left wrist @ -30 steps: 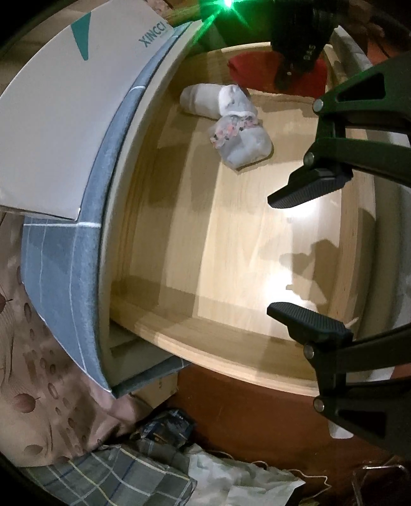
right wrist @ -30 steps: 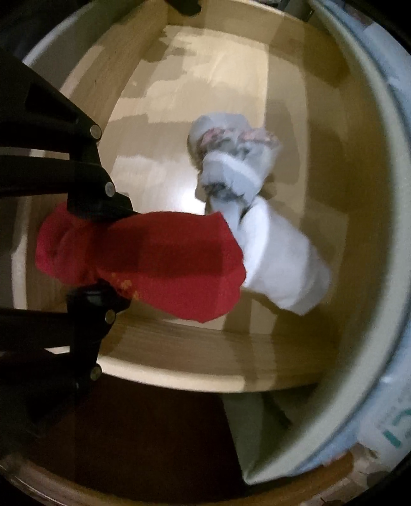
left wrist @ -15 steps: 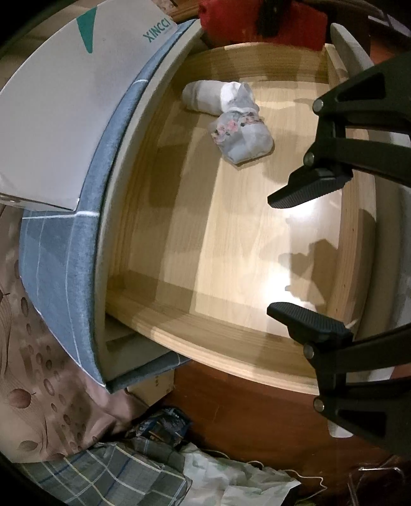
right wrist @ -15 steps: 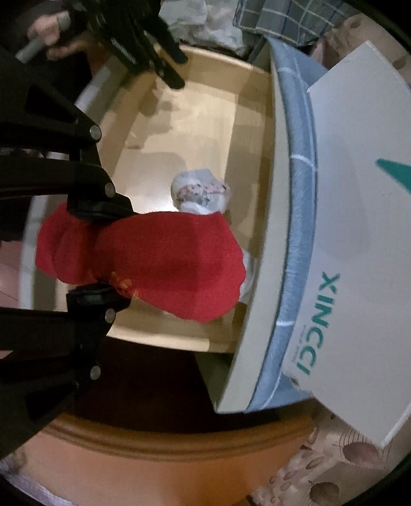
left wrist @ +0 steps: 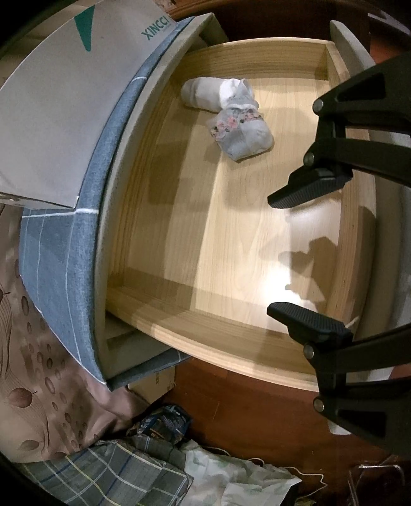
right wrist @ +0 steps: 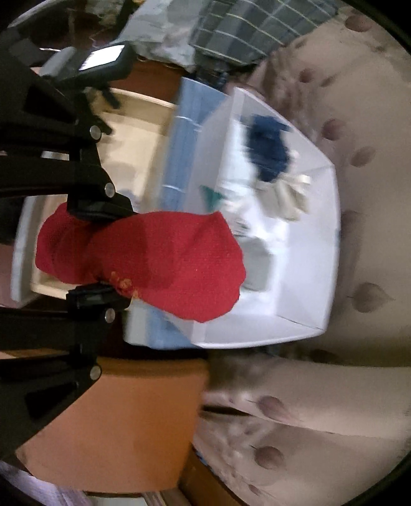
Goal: Take underwear out of drawer
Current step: 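Lift the red sock with the right tool over the white box, then lower the red sock into the box and open the right tool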
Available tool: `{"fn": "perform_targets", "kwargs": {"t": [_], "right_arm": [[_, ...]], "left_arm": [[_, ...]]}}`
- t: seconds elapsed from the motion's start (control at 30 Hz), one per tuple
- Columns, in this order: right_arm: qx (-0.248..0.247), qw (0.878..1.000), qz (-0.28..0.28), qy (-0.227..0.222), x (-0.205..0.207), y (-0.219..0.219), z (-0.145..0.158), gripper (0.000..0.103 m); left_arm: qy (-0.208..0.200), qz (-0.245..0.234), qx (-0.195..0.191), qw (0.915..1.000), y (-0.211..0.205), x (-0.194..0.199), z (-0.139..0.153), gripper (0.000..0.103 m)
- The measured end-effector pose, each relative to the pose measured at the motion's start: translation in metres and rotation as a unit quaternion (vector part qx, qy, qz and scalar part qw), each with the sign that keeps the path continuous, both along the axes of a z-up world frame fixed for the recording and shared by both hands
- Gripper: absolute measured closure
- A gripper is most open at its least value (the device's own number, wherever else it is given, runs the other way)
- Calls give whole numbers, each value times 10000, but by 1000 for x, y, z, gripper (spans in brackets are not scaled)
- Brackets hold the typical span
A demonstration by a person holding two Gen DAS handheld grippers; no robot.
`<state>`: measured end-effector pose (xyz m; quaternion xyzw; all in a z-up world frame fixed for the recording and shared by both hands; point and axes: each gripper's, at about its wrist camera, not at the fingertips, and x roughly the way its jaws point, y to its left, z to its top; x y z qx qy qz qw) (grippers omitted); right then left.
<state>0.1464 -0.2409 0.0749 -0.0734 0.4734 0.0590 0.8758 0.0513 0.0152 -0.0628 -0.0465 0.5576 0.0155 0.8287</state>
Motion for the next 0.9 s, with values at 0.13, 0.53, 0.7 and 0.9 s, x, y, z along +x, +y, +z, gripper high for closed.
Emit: {"fn": "perform_targets", "kwargs": {"t": [0.13, 0.53, 0.7, 0.9], "right_arm": [[-81, 9995, -179, -255, 33, -1, 19, 75], [-364, 9974, -558, -269, 118, 1, 18, 74], [-519, 9973, -521, -53, 138, 7, -8, 69], [-514, 9973, -534, 12, 146, 6, -23, 63]], "left_arm": [[6, 2, 14, 10000, 0, 0, -1, 40], [-28, -27, 51, 10000, -1, -2, 0, 40], [-19, -40, 18, 10000, -1, -1, 0, 40], [12, -49, 11, 10000, -2, 1, -2, 40]]}}
